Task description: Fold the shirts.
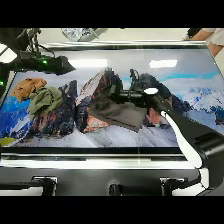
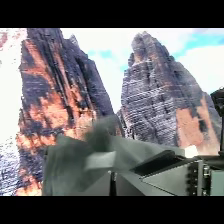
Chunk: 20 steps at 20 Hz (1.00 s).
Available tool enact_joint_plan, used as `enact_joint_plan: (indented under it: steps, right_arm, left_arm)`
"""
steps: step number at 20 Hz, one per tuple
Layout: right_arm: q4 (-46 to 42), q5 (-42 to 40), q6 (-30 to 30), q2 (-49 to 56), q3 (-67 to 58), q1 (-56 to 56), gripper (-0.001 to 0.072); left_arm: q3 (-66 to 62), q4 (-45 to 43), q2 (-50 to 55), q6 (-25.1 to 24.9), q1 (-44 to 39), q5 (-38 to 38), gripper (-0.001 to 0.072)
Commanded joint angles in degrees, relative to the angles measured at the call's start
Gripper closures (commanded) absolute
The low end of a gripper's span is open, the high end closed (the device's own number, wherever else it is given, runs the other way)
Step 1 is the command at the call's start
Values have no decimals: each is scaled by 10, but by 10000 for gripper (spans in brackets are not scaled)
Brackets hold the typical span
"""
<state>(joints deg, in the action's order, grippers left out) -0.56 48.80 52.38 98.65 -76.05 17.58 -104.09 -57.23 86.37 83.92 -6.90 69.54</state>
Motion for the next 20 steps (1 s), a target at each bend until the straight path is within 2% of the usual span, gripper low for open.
enact_joint_plan:
  steps: [1, 2, 4, 6, 8, 10, 12, 15, 19, 20]
  right_arm:
    - [90, 49, -108, 12, -1, -12, 97]
    - [52, 79, -103, 5, -1, -37, 97]
    - [-62, 116, -50, -19, -1, -97, 97]
    - [-246, 148, 28, -61, 0, -174, 97]
    - [-455, 214, 119, -96, 0, -247, 89]
    - [-586, 280, 169, -112, 29, -292, 84]
    - [-564, 258, 175, -119, 101, -301, 84]
    - [-428, 150, 151, -117, 200, -271, 92]
    - [-340, 65, 147, -89, 223, -206, 106]
    - [-318, 62, 147, -82, 223, -192, 161]
  left_arm:
    - [19, -9, -3, -15, -2, 0, 674]
    - [24, -19, -4, -15, 0, 1, 675]
    - [24, -39, -4, -15, 8, 2, 675]
    - [24, -39, -4, -15, 22, 2, 674]
    - [24, -39, -4, -15, 36, 2, 674]
    - [24, -39, -4, -15, 43, 4, 674]
    - [24, -39, -4, -15, 43, 4, 674]
    - [24, -38, -4, -14, 37, 4, 674]
    - [24, -38, -4, -14, 30, 3, 674]
    - [24, -38, -4, -14, 30, 4, 674]
